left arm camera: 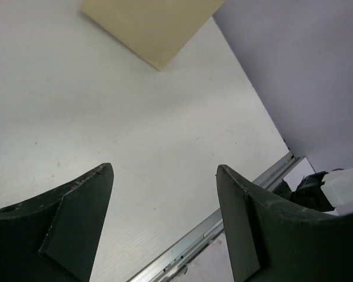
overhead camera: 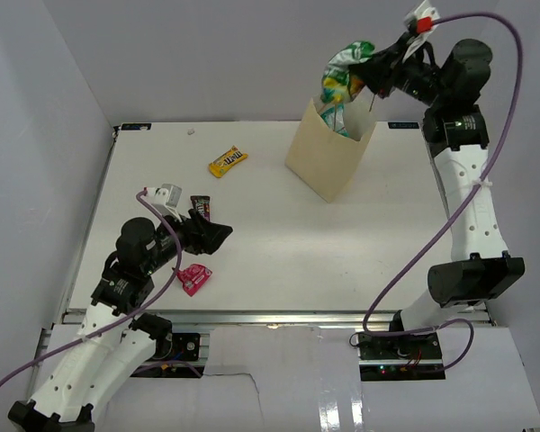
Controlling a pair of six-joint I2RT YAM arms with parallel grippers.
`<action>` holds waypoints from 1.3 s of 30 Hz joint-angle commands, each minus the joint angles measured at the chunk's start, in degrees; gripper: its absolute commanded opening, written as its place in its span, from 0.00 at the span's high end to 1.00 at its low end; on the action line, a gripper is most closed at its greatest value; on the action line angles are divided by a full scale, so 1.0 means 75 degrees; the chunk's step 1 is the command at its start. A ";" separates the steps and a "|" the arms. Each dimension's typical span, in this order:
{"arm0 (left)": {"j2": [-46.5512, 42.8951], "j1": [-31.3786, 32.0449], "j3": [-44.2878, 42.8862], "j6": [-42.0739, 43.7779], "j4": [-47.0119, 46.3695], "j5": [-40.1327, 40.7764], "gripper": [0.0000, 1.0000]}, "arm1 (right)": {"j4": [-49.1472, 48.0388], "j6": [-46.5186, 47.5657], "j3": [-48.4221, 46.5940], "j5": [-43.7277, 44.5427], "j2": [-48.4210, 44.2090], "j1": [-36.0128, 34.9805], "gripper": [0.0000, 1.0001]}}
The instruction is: Place the snacks into the paper bag
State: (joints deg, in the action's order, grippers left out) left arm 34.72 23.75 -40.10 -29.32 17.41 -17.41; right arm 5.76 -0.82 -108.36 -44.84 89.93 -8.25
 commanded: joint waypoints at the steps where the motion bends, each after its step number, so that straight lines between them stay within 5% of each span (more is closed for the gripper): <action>1: -0.0432 -0.0014 0.0412 -0.0320 0.0585 0.0609 0.19 | -0.0393 0.0248 -0.0891 0.1207 0.0512 0.0537 0.92; 9: -0.0832 -0.0002 0.0471 -0.0438 0.1159 0.1242 0.18 | -0.0381 0.2358 -0.0752 0.2978 0.1403 0.0631 0.92; 24: -0.0270 -0.0002 0.0576 -0.1270 0.1933 0.2473 0.12 | 0.1855 0.5298 0.1767 0.1163 0.1029 -0.0094 0.92; 33: 0.0046 -0.0002 0.0659 -0.1364 0.1780 0.2508 0.12 | 0.2958 0.5641 0.2061 0.1993 0.1485 -0.0903 0.92; 36: 0.0128 -0.0002 0.0694 -0.1528 0.1944 0.2707 0.10 | 0.3554 0.5769 0.1535 0.2333 0.1930 -0.1138 0.78; 39: 0.0257 -0.0002 0.0694 -0.1820 0.2108 0.2953 0.06 | 0.3989 0.5711 0.1043 0.2381 0.2166 -0.1138 0.53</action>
State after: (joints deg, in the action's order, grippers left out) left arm 36.16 23.75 -35.18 -40.64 31.94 2.00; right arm 28.23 41.82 -97.47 -27.16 103.85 -15.94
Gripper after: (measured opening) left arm 0.933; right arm 0.438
